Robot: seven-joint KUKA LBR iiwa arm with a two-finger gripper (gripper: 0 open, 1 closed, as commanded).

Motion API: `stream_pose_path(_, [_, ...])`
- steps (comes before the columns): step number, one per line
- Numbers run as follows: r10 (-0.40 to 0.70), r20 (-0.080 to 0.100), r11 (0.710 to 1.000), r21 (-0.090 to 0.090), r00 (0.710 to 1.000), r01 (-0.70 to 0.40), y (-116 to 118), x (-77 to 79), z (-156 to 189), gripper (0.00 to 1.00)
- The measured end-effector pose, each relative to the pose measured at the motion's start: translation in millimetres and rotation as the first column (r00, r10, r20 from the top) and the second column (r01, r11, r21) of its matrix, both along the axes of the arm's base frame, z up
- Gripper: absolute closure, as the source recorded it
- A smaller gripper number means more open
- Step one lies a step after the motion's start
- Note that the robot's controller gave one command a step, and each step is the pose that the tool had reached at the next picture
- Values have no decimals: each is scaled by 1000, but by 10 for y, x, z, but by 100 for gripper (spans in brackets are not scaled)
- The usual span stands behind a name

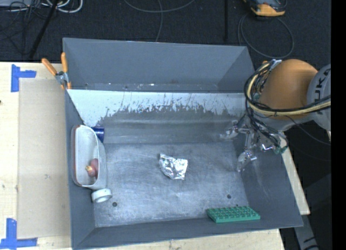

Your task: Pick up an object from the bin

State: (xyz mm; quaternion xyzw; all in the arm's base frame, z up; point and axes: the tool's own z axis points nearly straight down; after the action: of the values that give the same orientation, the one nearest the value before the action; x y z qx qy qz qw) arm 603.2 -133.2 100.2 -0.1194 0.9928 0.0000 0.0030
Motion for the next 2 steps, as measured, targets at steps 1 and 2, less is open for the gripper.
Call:
stream_pose_path(1, [-481, -7, 877, -1, 877, 481, 59, -174, 181, 0])
stream_pose_path(2, [-600, -10, 800, -1, 800, 600, 235, -802, 322, 0])
